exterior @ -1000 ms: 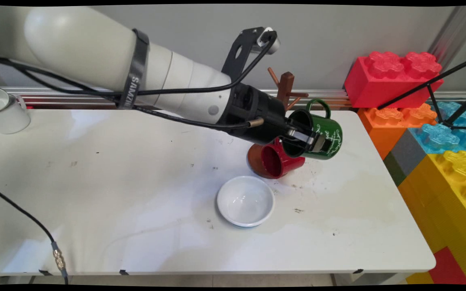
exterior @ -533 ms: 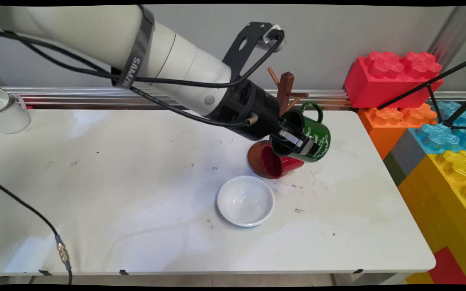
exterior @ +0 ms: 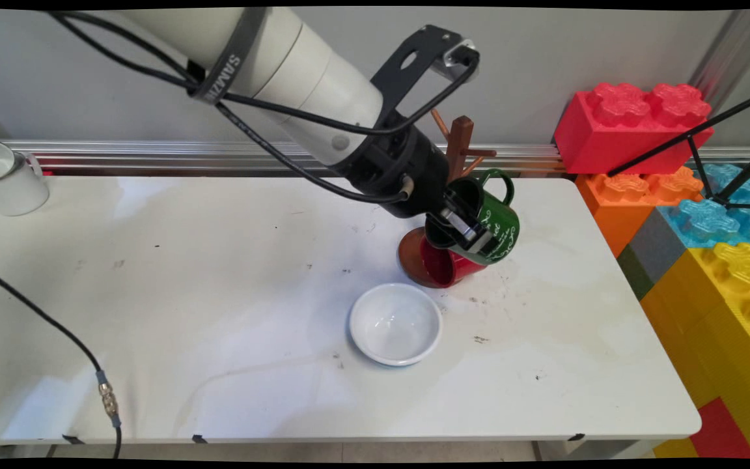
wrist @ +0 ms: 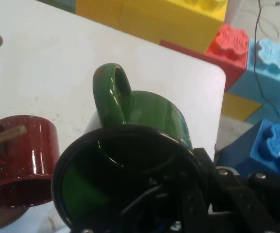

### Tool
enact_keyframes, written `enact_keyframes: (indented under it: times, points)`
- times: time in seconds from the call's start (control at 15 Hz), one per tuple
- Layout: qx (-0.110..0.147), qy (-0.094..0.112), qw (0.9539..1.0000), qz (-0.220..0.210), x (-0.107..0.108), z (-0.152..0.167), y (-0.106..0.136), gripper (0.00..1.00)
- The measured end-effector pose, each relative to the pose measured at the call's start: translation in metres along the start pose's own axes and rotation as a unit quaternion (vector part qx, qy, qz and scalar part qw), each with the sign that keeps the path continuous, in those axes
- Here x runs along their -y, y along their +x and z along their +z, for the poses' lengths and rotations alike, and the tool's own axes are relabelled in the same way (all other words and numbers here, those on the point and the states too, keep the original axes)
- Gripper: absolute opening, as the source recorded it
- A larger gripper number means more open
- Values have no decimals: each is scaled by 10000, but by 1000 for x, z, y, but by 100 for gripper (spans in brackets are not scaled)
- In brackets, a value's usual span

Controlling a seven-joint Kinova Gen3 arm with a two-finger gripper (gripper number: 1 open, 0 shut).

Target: Place the picked object on the table

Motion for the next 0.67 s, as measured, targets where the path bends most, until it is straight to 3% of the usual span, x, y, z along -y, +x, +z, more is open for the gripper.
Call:
enact_keyframes:
  times: [0.67]
  points:
    - [738,16,9949,683,-13,25,17,0]
